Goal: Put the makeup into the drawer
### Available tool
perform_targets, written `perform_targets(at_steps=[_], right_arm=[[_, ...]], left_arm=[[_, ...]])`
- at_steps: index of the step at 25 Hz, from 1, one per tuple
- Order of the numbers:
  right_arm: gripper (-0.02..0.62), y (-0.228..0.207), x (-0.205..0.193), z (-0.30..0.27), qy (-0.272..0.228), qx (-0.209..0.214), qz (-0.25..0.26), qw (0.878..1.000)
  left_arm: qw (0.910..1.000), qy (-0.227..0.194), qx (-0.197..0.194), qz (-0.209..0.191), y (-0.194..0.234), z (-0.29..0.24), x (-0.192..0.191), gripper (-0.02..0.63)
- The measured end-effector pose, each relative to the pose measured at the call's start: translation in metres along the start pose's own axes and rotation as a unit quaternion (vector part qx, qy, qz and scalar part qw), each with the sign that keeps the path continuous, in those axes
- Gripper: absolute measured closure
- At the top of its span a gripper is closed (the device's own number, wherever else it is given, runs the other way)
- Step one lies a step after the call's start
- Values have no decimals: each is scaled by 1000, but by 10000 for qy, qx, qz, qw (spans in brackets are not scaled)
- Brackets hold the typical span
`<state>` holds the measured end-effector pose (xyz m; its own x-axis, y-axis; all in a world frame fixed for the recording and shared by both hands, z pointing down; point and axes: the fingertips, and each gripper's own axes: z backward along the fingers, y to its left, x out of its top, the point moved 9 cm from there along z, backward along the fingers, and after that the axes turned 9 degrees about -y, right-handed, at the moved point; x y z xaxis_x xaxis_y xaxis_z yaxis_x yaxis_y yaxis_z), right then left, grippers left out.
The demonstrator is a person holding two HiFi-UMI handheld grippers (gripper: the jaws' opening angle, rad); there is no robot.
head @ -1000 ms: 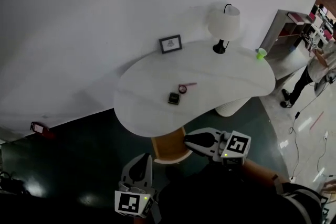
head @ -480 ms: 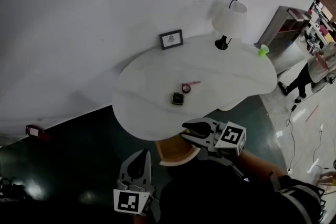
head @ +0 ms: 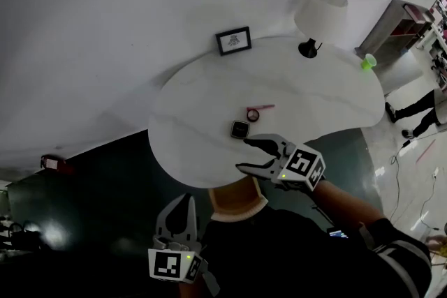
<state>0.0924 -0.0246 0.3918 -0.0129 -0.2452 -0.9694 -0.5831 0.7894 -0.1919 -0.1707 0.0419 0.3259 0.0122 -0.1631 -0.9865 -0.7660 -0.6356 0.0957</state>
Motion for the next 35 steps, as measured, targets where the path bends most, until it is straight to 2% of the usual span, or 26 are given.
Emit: perform_targets(at_steps=[4, 11, 15, 20, 24, 31, 35], right_arm=[[353, -28, -22, -13, 354, -88, -78, 9993], [341, -70, -63, -45, 1280, -187, 97, 9915], [336, -92, -85, -65, 1979, -206, 366, 9793], [330, -116, -105, -93, 2721, -255, 712, 9593], [312, -123, -125, -108, 3249, -167, 994, 9404], [305, -138, -141, -116, 3835, -133, 983, 9182], [305, -143, -151, -117, 4035, -192, 820, 9111]], left_arm=[[9998, 172, -12, 68, 9, -10, -15, 595], [9988, 361, -309, 110, 33, -27, -40, 594], [9986, 317, -392, 180, 38, -32, -50, 595], [9972, 408, -157, 611, 52, -29, -64, 595], [9980, 287, -146, 548, 64, -24, -69, 595], [9965, 284, -37, 784, 72, -20, -75, 594], [9959, 248, 9, 870, 76, -15, -79, 595]])
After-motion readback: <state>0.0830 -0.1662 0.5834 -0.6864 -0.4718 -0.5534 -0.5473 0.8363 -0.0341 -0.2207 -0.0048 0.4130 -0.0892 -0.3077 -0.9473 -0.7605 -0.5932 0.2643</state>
